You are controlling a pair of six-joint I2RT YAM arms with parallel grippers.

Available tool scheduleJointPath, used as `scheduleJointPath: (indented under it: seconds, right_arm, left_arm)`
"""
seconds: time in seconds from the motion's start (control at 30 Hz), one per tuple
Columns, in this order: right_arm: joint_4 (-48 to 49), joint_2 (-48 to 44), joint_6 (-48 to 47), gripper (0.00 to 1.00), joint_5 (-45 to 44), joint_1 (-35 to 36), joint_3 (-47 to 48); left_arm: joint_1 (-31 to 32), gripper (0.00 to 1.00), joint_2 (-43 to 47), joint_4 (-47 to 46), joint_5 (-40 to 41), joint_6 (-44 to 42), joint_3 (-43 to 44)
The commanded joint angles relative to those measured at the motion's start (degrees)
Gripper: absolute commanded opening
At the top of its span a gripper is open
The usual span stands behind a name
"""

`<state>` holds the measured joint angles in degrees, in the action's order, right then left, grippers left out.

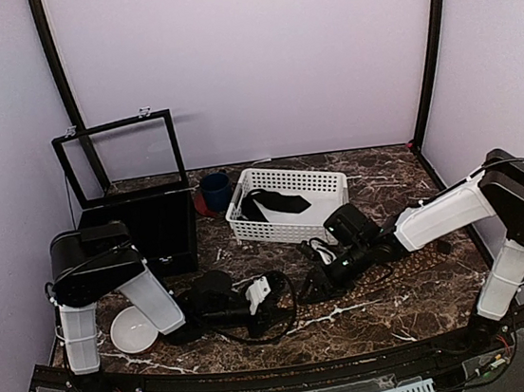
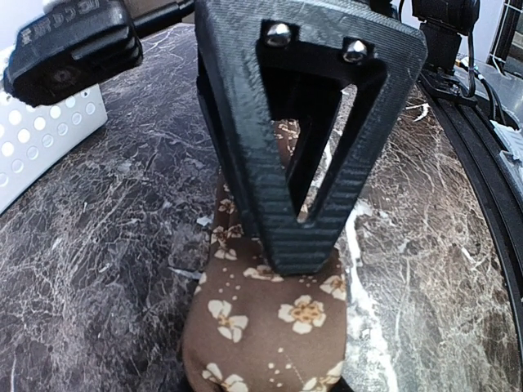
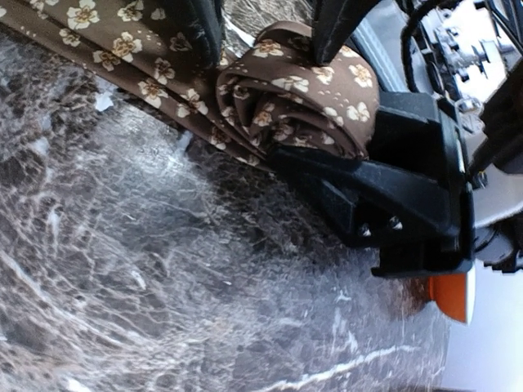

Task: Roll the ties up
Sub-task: Roll the tie at the center of the board.

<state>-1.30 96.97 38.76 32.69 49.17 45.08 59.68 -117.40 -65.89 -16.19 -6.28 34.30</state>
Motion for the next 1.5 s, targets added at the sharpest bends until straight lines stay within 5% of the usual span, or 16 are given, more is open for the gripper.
scheduleJointPath:
  seconds: [0.0,0.23,0.43,0.73,0.87,1.13,1.23,1.47]
  right_arm:
    - [5.30,2.24,0.61,0.28,1.38,-0.20,0.78]
    - [5.88,4.62,-0.14,0.01,1.29,-0.29,1.43]
    - [4.87,6.76,-2.79,0.00,-0.83,-0.75,0.80]
    - [6.07,9.15,-2.23,0.00,-2.70,-1.39,-2.80]
    - [7.14,8.96,-1.55,0.00,-2.42,-1.70,-3.39]
    - [8.99,6.72,-0.36,0.00,-1.52,-1.86,-3.30]
    - [8.70,3.78,-0.24,0.01,-1.50,-2.28,-3.59]
    - [7.41,-2.84,0.44,0.42,-0.24,-2.31,-1.64]
  left_arm:
    - [-0.34,0.29,0.77,6.23,-0.29,-0.65,-1.50]
    - [-1.10,0.31,0.92,5.80,-1.85,-0.46,-1.76]
    - [-2.42,0.64,0.59,-5.15,-4.36,2.93,-5.41]
    - [-2.64,0.69,-7.27,-16.00,-5.48,8.20,-3.42]
    - [-2.49,0.66,-9.59,-13.62,-6.48,8.39,0.16]
    - [-1.47,0.34,-9.35,-2.36,-5.10,4.63,3.49]
    - [-1.44,0.30,-7.00,2.30,-3.33,2.54,1.73]
    - [-1.41,0.29,-2.52,12.66,0.23,-0.57,0.68]
